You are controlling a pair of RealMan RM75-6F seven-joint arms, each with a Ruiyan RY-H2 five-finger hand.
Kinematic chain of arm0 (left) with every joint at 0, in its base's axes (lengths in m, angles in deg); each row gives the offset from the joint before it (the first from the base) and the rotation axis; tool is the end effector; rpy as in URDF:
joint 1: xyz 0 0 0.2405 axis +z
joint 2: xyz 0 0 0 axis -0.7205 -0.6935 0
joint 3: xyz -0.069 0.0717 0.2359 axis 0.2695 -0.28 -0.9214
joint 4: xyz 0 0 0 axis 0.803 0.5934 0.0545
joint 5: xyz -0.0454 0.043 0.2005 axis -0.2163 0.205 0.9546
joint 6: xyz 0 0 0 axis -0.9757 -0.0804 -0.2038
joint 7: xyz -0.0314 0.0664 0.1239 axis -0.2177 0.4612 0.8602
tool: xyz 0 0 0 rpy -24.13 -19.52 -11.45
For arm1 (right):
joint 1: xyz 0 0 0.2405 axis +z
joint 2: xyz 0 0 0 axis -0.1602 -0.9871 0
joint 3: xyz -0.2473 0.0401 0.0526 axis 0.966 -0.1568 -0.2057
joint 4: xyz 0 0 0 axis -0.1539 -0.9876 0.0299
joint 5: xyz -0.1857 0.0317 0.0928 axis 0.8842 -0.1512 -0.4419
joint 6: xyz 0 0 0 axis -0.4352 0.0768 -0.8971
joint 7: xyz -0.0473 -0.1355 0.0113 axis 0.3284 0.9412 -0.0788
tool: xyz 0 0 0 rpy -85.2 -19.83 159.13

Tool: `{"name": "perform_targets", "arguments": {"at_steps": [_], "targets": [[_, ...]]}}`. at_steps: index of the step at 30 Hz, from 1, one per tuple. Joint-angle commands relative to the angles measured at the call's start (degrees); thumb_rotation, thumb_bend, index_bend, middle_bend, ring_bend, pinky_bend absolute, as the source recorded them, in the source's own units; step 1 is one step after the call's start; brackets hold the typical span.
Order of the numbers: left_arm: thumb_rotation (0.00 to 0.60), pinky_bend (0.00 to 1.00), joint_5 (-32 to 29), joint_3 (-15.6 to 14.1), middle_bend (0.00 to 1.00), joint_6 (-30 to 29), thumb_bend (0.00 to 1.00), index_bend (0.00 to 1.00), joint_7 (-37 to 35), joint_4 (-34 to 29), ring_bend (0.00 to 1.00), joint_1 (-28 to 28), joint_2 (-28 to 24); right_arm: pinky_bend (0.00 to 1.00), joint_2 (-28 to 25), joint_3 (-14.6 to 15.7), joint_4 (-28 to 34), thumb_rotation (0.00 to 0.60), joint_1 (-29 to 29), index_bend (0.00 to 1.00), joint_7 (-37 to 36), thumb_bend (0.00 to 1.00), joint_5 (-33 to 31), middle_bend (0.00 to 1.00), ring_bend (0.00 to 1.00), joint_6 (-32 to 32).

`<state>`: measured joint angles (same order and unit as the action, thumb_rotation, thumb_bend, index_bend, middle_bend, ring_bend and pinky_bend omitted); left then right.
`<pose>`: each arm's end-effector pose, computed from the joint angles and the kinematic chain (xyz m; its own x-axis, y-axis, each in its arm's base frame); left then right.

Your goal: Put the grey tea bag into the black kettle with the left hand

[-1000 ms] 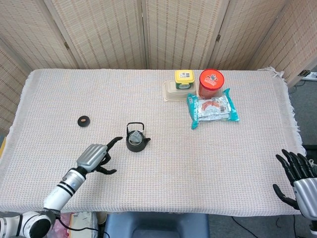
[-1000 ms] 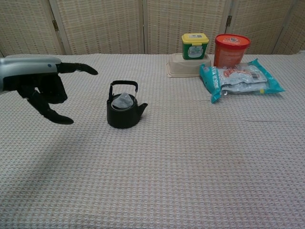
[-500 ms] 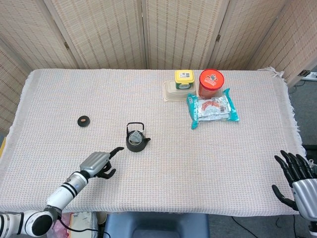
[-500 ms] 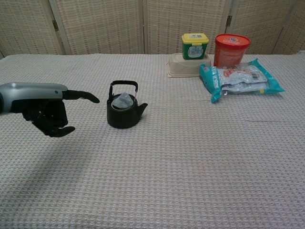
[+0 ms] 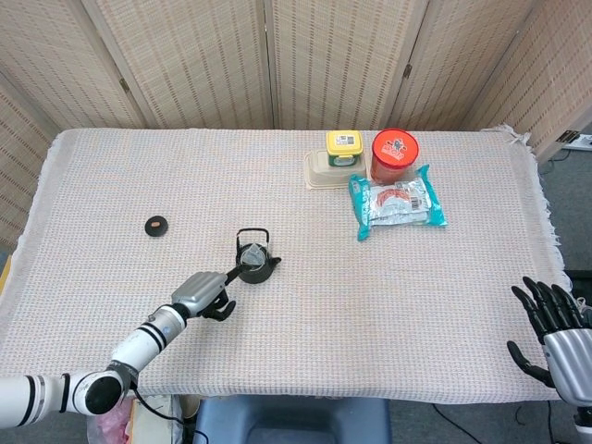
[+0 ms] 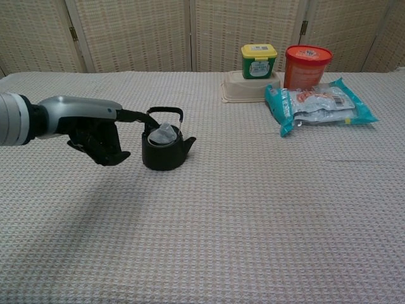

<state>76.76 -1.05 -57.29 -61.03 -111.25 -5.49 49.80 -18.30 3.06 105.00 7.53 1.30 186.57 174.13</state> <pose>-0.1156 0.3159 0.0113 0.2455 0.6333 0.7340 0.9588 -0.2702 -0.0875 -0.3059 -0.1284 0.1832 0.4109 0.0332 0.9111 -0.9024 -0.1271 0.4117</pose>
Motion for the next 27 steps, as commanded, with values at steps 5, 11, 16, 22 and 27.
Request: {"name": "perform_targets", "arguments": {"at_steps": [5, 11, 16, 22, 27], "targets": [[0.6, 1.0, -3.03, 0.09, 1.0, 2.24, 0.6, 0.0, 0.9, 3.77, 0.98, -3.77, 3.43, 0.0, -0.07, -0.27, -0.07, 0.6, 0.01, 0.0, -0.39, 0.27, -0.67, 0.0, 0.0, 0.0], [0.6, 1.0, -5.49, 0.69, 1.0, 4.22, 0.62, 0.0, 0.36, 6.75, 0.98, -6.52, 4.44, 0.0, -0.17, -0.6, 0.02, 0.6, 0.35, 0.0, -0.58, 0.27, -1.54, 0.0, 0.0, -0.73], [0.6, 1.0, -7.55, 0.44, 1.0, 5.68, 0.62, 0.0, 0.39, 9.95, 0.98, -8.87, 5.77, 0.0, -0.21, -0.79, 0.28, 0.6, 0.64, 0.0, -0.34, 0.27, -2.21, 0.0, 0.0, -1.46], [0.6, 1.0, -7.82, -0.49, 1.0, 6.26, 0.62, 0.0, 0.21, 12.66, 0.98, -10.07, 7.0, 0.0, -0.19, -0.91, 0.38, 0.6, 0.59, 0.0, -0.18, 0.27, -2.5, 0.0, 0.0, -1.38], [0.6, 1.0, -6.1, -1.3, 1.0, 6.08, 0.62, 0.0, -0.55, 13.74, 0.98, -9.48, 7.02, 0.0, -0.13, -0.98, 0.39, 0.6, 0.56, 0.0, -0.1, 0.27, -2.7, 0.0, 0.0, -1.37]]}}
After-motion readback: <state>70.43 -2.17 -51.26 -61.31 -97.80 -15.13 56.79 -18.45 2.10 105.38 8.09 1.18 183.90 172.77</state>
